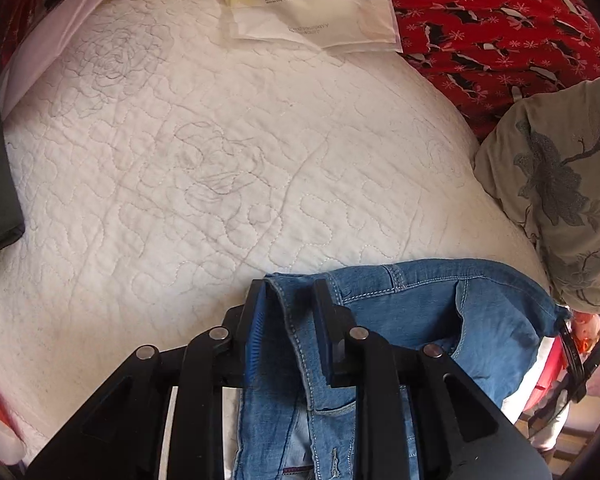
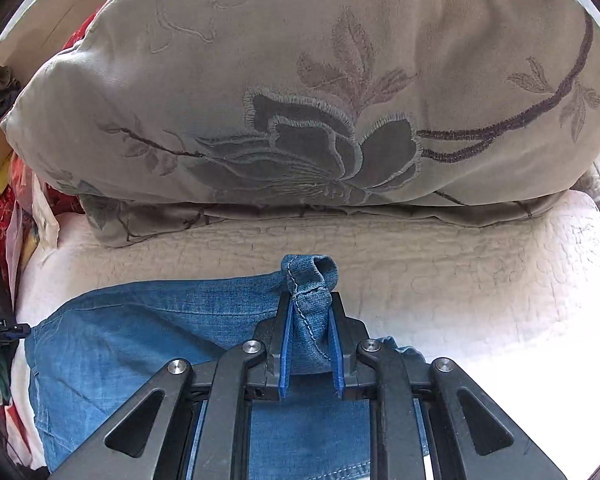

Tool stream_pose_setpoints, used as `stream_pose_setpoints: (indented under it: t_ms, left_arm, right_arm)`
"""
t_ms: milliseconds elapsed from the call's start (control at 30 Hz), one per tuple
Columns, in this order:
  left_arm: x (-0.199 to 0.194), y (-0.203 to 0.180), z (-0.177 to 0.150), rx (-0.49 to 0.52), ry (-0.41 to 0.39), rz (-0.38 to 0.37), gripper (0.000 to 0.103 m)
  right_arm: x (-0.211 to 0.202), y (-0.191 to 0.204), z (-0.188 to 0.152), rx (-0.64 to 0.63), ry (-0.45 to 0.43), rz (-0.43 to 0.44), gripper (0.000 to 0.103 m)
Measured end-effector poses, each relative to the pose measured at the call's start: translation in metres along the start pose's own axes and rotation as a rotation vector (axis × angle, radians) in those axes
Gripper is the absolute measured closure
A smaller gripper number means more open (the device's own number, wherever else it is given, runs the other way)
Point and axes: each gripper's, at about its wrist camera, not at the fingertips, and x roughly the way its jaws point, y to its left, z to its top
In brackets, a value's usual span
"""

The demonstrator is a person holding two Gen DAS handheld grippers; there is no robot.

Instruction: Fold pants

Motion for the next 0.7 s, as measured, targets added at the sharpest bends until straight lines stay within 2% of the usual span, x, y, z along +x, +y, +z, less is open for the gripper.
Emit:
stream_pose_setpoints:
  t_ms: [133, 167, 200, 333, 433, 533, 567, 600, 633, 667, 700]
  left_arm:
    - [0.016, -0.012, -0.001, 0.054, 0.036, -0.012, 0.042]
    - [0.022, -0.014, -0.002, 0.067, 0.058, -0.001, 0.028]
    - [0.028, -0.015, -0.003, 0.077, 0.077, 0.02, 0.024]
    - [0.037, -0.035, -0.009, 0.198, 0.092, 0.133, 0.022]
    - [0.041, -0.046, -0.004, 0.229, 0.07, 0.219, 0.019]
    - [0.045, -0.044, 0.002, 0.164, 0.058, 0.2, 0.019]
    - [0.044, -0.044, 0.001, 0.15, 0.053, 0.196, 0.021]
    - [0.041, -0.044, -0.001, 0.147, 0.047, 0.183, 0.035]
    - [0.036, -0.045, -0.005, 0.157, 0.035, 0.171, 0.045]
    - [0.031, -0.048, -0.01, 0.174, 0.02, 0.16, 0.072]
    - [0.025, -0.049, -0.015, 0.185, 0.017, 0.122, 0.091]
  right_arm:
    - [0.007, -0.002, -0.003, -0.004, 0.016, -0.001, 0.085]
    - [0.008, -0.003, -0.004, -0.004, 0.019, -0.002, 0.085]
    - [0.008, -0.004, -0.005, -0.002, 0.022, 0.001, 0.085]
    - [0.009, -0.005, -0.005, 0.0, 0.021, 0.007, 0.084]
    - [0.01, -0.005, -0.005, -0.004, 0.025, 0.005, 0.084]
    - [0.011, -0.005, -0.005, -0.002, 0.024, 0.005, 0.084]
    - [0.011, -0.005, -0.005, -0.001, 0.024, 0.005, 0.084]
    - [0.01, -0.005, -0.005, -0.002, 0.023, 0.005, 0.084]
    - [0.01, -0.005, -0.006, -0.004, 0.022, 0.006, 0.084]
    - [0.009, -0.005, -0.006, -0.008, 0.021, 0.006, 0.084]
    - [0.008, -0.004, -0.007, -0.011, 0.02, 0.005, 0.084]
